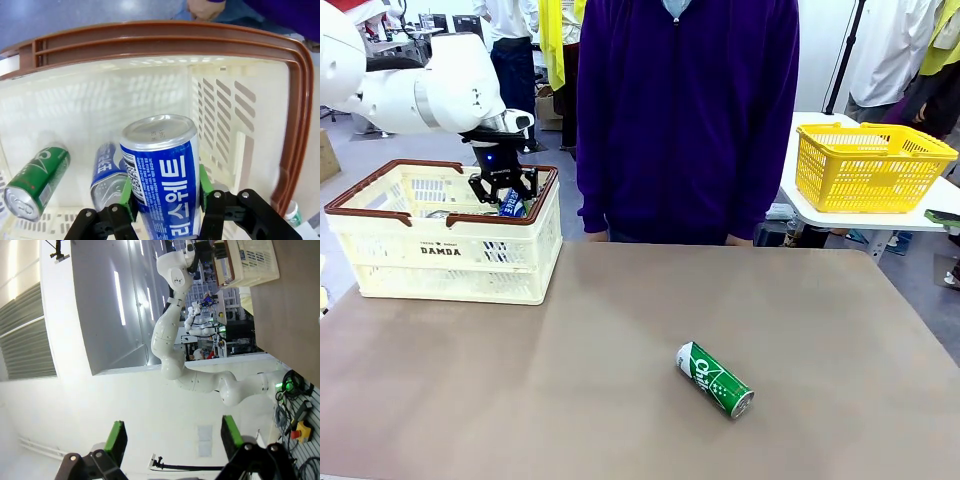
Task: Place the drinks into the Shopping basket.
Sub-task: Pick up one drink and place it into the Shopping basket.
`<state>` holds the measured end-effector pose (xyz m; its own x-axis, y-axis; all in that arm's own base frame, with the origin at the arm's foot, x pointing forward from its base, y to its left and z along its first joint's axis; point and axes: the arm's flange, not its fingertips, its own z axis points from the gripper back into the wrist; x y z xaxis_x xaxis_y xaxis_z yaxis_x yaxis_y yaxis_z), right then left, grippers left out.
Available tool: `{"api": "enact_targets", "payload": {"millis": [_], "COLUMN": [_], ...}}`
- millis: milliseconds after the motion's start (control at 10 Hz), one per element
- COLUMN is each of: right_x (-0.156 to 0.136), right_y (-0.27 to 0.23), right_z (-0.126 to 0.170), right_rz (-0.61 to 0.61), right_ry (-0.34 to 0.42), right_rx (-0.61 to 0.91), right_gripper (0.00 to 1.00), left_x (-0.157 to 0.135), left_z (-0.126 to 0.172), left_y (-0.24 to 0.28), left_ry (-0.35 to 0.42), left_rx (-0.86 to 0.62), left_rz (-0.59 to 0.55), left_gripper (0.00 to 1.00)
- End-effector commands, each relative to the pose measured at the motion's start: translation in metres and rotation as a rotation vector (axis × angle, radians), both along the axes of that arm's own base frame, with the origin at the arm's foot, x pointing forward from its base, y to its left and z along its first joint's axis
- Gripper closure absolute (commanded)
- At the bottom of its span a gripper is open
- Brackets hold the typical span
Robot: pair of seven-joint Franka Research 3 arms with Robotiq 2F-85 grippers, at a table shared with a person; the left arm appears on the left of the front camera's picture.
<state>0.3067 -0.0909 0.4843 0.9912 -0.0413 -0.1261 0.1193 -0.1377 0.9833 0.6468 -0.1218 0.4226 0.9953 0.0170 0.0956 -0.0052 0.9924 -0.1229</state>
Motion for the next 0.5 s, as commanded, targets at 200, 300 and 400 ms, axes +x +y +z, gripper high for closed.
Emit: {"api": "enact_targets", "payload": {"millis": [200,300,400], "right_x": [-0.0016,-0.0016,-0.0016], "right_y": [-0.002,-0.002,-0.002], "right_z": [0.0035,0.0035,0.0035], "right_rz": [0.015,0.015,0.015], "right_ry": [0.012,0.012,0.012], "right_rx": [-0.008,-0.008,-0.008], "right_gripper": [0.0,0.0,0.0], "left_x": [0.0007,-0.0006,-0.0011], "left_z": [-0.0235,-0.0212,-0.0195], "left_y": [0.0108,0.0105,0.0099], "left_ry": [0.052,0.04,0.035], "left_rx": [0.037,0.033,0.03], "left_rz": [0.024,0.022,0.018], "left_gripper": [0.0,0.0,0.0]}}
